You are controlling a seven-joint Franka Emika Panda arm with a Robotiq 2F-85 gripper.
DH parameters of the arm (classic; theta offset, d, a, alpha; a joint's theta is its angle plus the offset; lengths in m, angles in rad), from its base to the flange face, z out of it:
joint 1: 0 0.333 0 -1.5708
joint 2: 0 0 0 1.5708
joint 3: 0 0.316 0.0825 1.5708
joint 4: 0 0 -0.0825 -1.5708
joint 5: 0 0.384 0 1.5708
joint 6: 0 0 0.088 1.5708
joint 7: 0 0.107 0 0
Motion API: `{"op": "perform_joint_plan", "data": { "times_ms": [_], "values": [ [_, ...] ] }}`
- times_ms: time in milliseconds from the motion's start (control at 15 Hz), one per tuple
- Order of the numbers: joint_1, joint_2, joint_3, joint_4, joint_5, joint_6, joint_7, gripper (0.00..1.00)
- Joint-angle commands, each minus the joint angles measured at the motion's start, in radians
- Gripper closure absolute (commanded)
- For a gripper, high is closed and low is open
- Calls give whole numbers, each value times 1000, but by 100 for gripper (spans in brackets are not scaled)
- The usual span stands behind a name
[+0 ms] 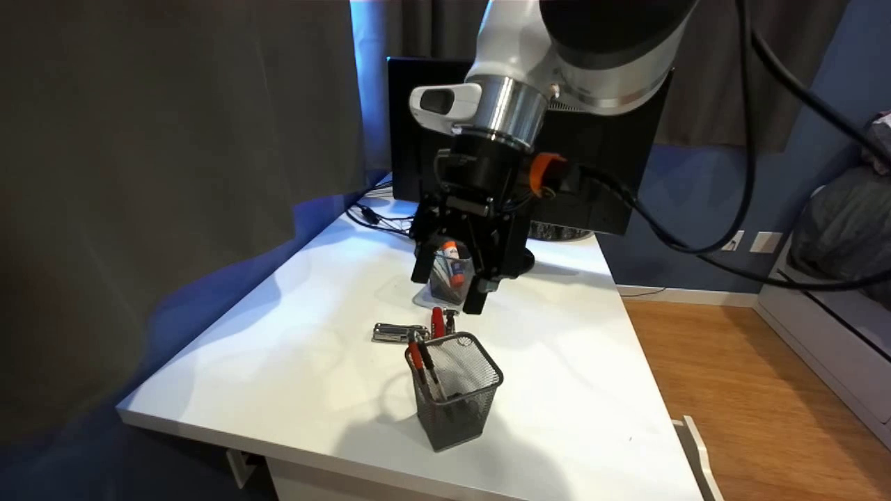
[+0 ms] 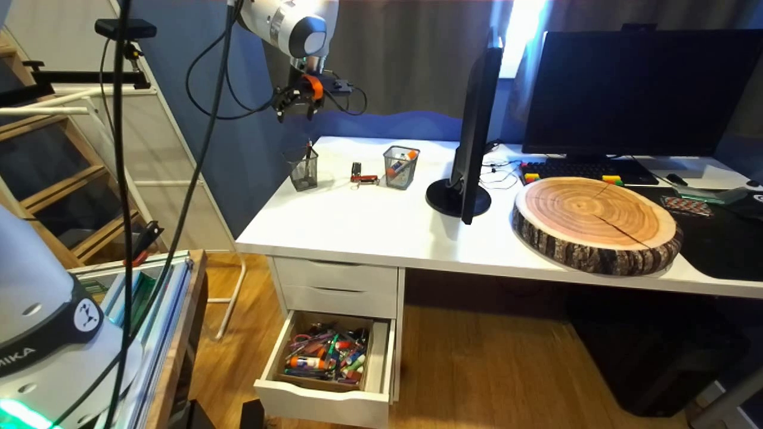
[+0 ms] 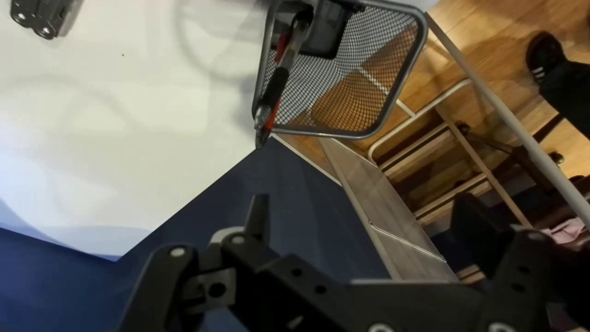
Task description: Put the black pen and orange pen on the table
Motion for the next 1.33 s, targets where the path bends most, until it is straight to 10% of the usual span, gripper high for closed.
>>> {"op": "perform_joint_plan", "data": {
  "times_ms": [0,1067,1267],
  "values": [
    [5,126,24,146,15,-70,-44,0],
    [94,360,-41,480,-21,-239,-36,11],
    [106,384,-54,515,-17,-259,-40,39]
  ]
}}
